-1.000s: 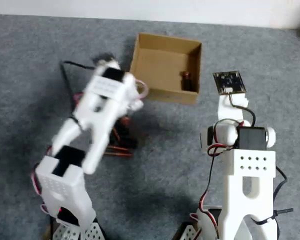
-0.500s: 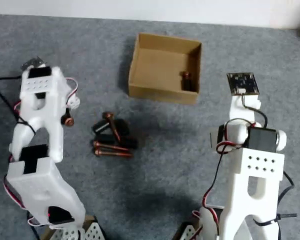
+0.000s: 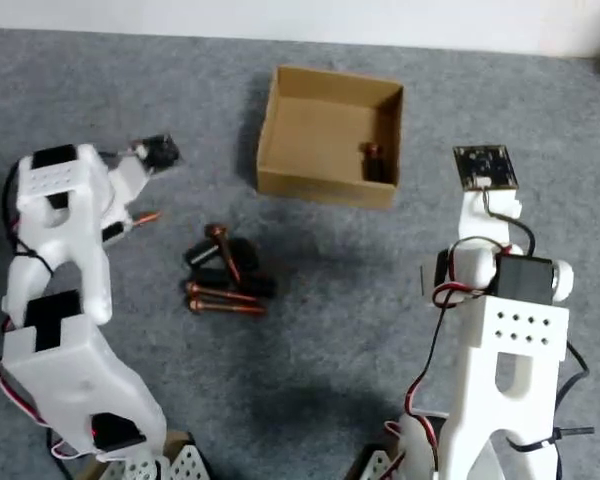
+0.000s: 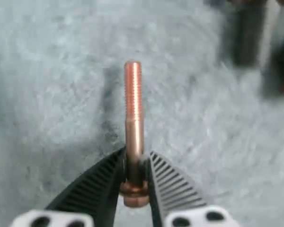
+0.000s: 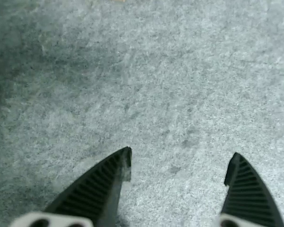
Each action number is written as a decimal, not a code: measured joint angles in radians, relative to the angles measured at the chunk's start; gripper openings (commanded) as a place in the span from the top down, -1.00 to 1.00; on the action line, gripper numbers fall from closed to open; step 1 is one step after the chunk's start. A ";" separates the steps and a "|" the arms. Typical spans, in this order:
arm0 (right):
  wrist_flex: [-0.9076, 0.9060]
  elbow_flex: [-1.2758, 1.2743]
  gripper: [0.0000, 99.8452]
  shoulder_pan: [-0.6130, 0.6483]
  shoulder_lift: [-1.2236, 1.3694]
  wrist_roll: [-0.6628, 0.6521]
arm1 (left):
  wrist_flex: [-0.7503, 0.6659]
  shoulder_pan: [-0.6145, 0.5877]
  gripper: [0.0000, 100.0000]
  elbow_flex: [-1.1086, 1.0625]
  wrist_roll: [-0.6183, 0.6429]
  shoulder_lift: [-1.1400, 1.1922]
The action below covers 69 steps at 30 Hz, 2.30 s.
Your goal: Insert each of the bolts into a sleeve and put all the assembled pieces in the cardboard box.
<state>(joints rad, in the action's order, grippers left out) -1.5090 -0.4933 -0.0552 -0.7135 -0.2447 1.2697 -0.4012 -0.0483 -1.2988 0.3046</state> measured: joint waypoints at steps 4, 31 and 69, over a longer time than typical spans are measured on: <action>0.020 -0.049 0.41 0.000 0.000 0.000 | 0.002 -0.006 0.99 0.000 -0.017 0.000; 0.115 -0.189 0.41 -0.002 0.000 -0.037 | 0.229 -0.020 0.58 0.324 1.310 -0.002; 0.189 -0.193 0.41 0.209 0.000 -0.040 | 0.310 0.100 0.57 0.402 2.575 0.324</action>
<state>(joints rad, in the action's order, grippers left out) -1.3203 -0.6866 0.1534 -0.7135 -0.2846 1.5796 -0.3015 0.3537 1.2758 0.6283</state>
